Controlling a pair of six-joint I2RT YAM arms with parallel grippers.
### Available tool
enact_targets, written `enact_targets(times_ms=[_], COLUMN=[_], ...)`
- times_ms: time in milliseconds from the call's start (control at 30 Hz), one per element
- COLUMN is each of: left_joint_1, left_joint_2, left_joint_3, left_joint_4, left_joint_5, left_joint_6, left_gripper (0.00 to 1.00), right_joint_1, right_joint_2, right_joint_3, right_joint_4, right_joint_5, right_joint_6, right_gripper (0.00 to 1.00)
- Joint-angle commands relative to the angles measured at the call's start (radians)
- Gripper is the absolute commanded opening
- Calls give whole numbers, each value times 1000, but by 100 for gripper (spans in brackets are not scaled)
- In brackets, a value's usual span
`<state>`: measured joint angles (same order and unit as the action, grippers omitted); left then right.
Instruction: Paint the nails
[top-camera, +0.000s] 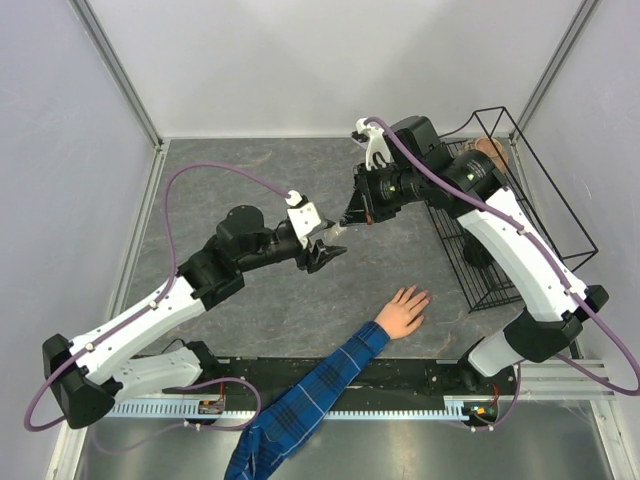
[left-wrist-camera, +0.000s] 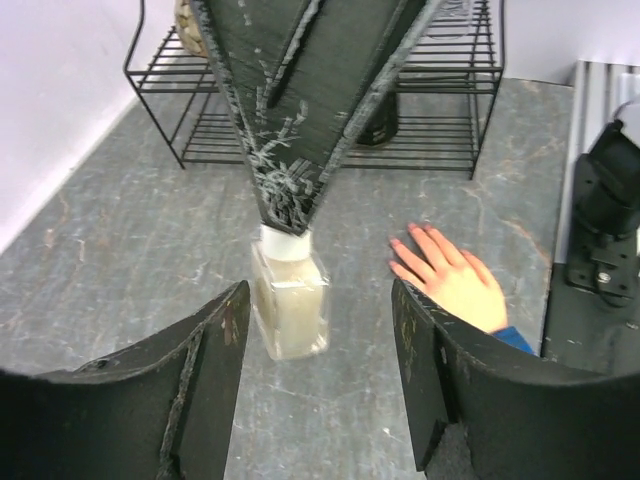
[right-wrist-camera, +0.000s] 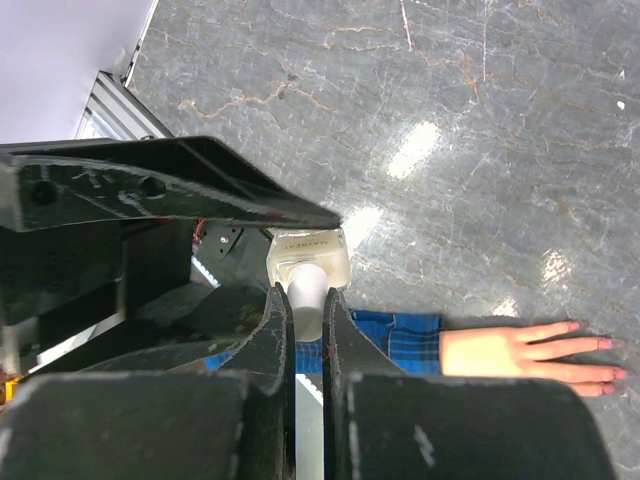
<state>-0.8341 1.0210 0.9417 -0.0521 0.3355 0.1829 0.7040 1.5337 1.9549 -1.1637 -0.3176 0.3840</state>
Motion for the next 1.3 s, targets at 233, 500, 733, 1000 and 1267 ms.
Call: enact_targets(times_ms=[233, 500, 733, 1000, 1267], left_joint_1=[-26, -25, -25, -25, -26], left_joint_2=[45, 57, 76, 146, 157], left_joint_3=[12, 104, 130, 239, 232], left_joint_4=[129, -74, 4, 92, 169], left_joint_5=[-112, -78, -237, -449, -366], left_joint_6=[79, -64, -508, -632, -585], left_gripper=[45, 2, 2, 2, 2], right_joint_1=[0, 0, -1, 0, 0], right_joint_2=[5, -30, -81, -83, -81], right_joint_3=[50, 61, 47, 46, 4], right_joint_4=[-25, 4, 147, 255, 305], right_joint_5=[-6, 60, 195, 270, 288], right_joint_6=[39, -5, 90, 154, 148], right_gripper=[0, 58, 78, 54, 53])
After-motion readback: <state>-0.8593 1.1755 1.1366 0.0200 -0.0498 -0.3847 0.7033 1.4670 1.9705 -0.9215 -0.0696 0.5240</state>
